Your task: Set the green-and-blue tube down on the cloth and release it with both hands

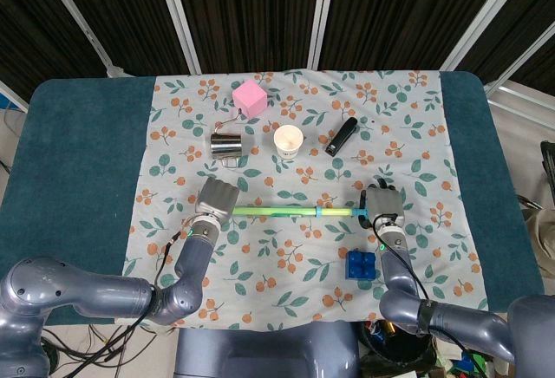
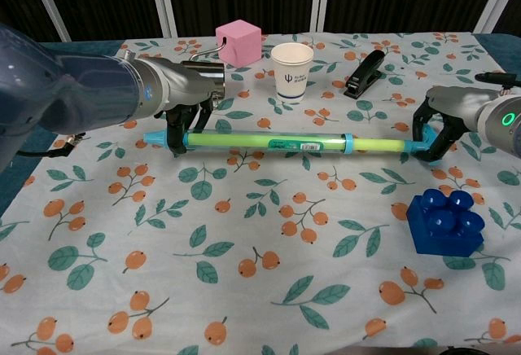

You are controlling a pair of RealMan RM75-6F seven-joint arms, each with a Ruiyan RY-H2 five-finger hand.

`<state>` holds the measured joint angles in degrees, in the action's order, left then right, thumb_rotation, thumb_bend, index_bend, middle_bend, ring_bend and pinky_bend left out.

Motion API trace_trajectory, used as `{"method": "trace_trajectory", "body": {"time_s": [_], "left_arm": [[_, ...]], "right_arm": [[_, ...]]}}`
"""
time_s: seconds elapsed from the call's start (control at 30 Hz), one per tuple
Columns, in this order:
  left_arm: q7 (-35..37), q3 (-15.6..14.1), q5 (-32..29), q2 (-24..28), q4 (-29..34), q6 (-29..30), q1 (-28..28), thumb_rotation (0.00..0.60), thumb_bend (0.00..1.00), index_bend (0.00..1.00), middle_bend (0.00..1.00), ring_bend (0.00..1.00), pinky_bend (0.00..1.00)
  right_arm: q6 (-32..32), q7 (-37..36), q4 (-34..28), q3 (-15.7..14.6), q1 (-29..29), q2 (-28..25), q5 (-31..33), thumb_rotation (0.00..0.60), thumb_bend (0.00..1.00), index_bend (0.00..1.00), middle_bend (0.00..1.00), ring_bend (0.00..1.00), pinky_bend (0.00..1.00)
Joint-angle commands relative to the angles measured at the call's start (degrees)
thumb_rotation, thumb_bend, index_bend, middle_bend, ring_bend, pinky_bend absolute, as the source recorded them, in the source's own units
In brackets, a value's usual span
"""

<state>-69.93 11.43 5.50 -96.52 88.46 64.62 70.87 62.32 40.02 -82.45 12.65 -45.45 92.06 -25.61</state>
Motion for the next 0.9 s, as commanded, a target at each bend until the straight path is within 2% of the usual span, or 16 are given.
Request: {"method": "trace_trajectory", "body": {"time_s": [0.03, 0.9], "left_arm": [[0.31, 0.11, 0.13, -0.06, 0.17, -0.05, -0.01, 0.6, 0.38, 0.58, 0.56, 0.37, 0.45], [1.51, -0.18, 0.57, 0.09, 0.1, -0.47, 0.19, 0.6, 0.38, 0.58, 0.56, 0.37, 0.45]], "right_arm": [[0.14, 0.2, -0.18, 0.03, 0.08, -0.22, -0.03, 0.6, 0.4, 0.66, 0.26, 0.08, 0.17], [0.8, 1.11, -1.19, 0.99, -0.38, -0.06, -0.86, 0.6, 0.41, 0.68, 0.27, 0.08, 0.17]]}}
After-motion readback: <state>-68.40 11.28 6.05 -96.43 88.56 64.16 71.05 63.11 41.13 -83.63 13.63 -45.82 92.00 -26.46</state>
